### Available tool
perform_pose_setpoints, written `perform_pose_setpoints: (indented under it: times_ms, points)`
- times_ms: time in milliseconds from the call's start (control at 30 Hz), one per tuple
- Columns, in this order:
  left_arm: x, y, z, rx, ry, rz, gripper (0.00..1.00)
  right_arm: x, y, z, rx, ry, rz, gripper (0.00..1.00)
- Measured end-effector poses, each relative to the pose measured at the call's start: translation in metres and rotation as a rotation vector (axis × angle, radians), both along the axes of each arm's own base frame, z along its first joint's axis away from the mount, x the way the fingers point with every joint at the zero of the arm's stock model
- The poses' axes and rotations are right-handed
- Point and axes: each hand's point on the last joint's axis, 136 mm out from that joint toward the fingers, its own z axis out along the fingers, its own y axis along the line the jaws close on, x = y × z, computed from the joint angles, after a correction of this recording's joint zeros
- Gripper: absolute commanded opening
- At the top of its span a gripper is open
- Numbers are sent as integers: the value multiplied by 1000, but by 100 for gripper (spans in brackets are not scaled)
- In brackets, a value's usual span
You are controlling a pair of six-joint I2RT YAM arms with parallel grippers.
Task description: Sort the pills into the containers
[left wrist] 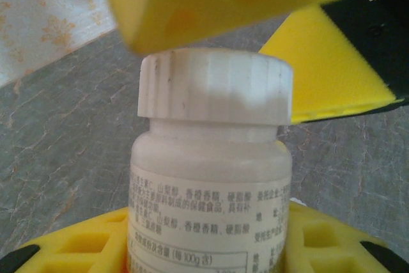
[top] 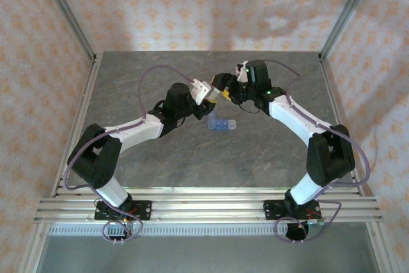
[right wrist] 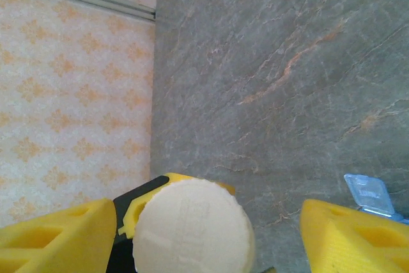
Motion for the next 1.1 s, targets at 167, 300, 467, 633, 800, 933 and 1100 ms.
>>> perform_pose_setpoints:
  times_ms: [167, 300, 467, 633, 800, 933, 1100]
  points:
    - [-2, -3, 0, 0, 0, -6, 0, 1, 4, 2, 3, -4, 6, 60]
    - [-2, -3, 0, 0, 0, -6, 0, 1, 4, 2, 4, -1, 1, 43]
    - [-2, -2, 0, 0, 0, -4, 0, 2, 3, 2, -5, -11, 3, 34]
    - [-3, -3, 0, -13, 11, -6, 0, 2, 3, 2, -20, -37, 22, 32]
    - [-7, -7, 1, -75, 65, -43, 0, 0, 1, 2, -21, -117, 105, 34]
    - [-15, -11, 4, -154, 138, -95, 0, -7, 3, 7, -12, -207, 207, 34]
    - [-20, -14, 8, -211, 191, -127, 0, -12, 2, 11, -5, -253, 265, 47]
